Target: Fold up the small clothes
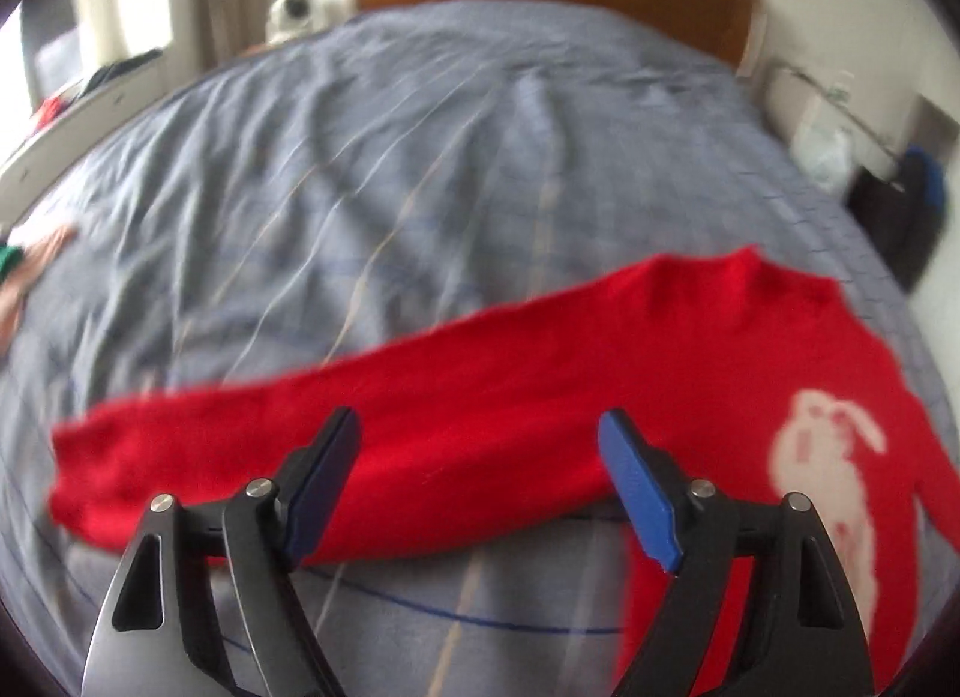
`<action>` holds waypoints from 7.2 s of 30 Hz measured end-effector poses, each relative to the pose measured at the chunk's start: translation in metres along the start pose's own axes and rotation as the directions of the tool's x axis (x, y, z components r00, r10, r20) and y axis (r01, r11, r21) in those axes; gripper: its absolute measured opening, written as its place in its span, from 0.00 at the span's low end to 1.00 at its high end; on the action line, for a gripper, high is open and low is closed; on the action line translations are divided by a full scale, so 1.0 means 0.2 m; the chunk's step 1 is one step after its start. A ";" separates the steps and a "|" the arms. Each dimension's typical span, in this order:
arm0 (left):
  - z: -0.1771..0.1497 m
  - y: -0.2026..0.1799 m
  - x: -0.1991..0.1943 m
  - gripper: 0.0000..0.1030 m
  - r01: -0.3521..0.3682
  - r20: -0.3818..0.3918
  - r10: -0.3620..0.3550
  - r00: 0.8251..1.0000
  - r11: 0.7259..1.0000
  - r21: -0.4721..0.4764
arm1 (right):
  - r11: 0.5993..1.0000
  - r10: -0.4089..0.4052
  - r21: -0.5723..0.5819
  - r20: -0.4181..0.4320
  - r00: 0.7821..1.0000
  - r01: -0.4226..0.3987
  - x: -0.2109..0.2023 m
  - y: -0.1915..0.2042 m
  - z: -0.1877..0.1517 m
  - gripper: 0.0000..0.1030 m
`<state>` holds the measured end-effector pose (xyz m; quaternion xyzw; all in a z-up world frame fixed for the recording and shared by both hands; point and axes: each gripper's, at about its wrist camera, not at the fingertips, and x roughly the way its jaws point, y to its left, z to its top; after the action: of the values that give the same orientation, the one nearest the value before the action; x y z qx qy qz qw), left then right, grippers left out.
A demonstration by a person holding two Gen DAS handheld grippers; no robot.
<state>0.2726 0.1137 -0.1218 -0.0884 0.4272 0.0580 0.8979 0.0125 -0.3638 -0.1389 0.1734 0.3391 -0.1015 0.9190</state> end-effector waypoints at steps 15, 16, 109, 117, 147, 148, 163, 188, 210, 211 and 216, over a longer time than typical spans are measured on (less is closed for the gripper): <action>-0.37 1.10 -0.36 0.81 -0.316 -0.051 0.323 0.945 0.864 -0.392 | 1.000 -0.023 -0.018 0.003 1.000 0.023 0.01 0.03 0.01 0.63; -0.39 1.06 -0.42 0.82 -0.273 -0.018 0.289 0.957 0.880 -0.390 | 0.999 -0.025 -0.020 0.010 1.000 0.025 0.00 0.03 0.01 0.63; -0.74 0.44 -0.37 0.99 -0.042 0.154 0.053 0.987 0.997 -0.072 | 0.995 -0.078 -0.057 0.072 0.994 0.082 0.05 0.15 -0.03 0.86; -0.74 0.47 -0.38 0.99 -0.065 0.169 0.080 0.982 0.993 -0.095 | 0.995 -0.080 -0.056 0.083 0.993 0.085 0.03 0.15 -0.03 0.86; -0.74 0.47 -0.36 0.99 -0.087 0.156 0.100 0.983 0.992 -0.089 | 0.995 -0.080 -0.055 0.080 0.994 0.084 0.03 0.14 -0.03 0.86; -0.74 0.47 -0.36 0.99 -0.087 0.157 0.100 0.983 0.992 -0.089 | 0.995 -0.080 -0.055 0.079 0.994 0.084 0.03 0.14 -0.03 0.86; -0.74 0.48 -0.36 0.99 -0.090 0.160 0.104 0.982 0.992 -0.094 | 0.995 -0.079 -0.055 0.082 0.993 0.083 0.03 0.14 -0.03 0.86; -0.74 0.48 -0.36 0.99 -0.090 0.161 0.104 0.982 0.992 -0.093 | 0.995 -0.077 -0.054 0.082 0.994 0.082 0.03 0.14 -0.03 0.86; -0.74 0.48 -0.37 0.99 -0.090 0.163 0.105 0.981 0.991 -0.095 | 0.997 -0.075 -0.027 0.087 0.993 0.078 0.02 0.10 -0.02 0.86; -0.74 0.49 -0.37 0.99 -0.091 0.164 0.106 0.981 0.991 -0.096 | 0.997 -0.075 -0.024 0.087 0.993 0.078 0.02 0.10 -0.02 0.86; -0.74 0.49 -0.38 0.99 -0.094 0.166 0.110 0.980 0.991 -0.098 | 0.998 -0.066 0.009 0.094 0.993 0.066 -0.01 0.06 0.00 0.86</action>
<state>0.0955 0.1769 -0.1656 -0.1014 0.3497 0.1306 0.9221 0.0154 -0.3522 -0.1345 0.1598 0.3005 -0.1410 0.9297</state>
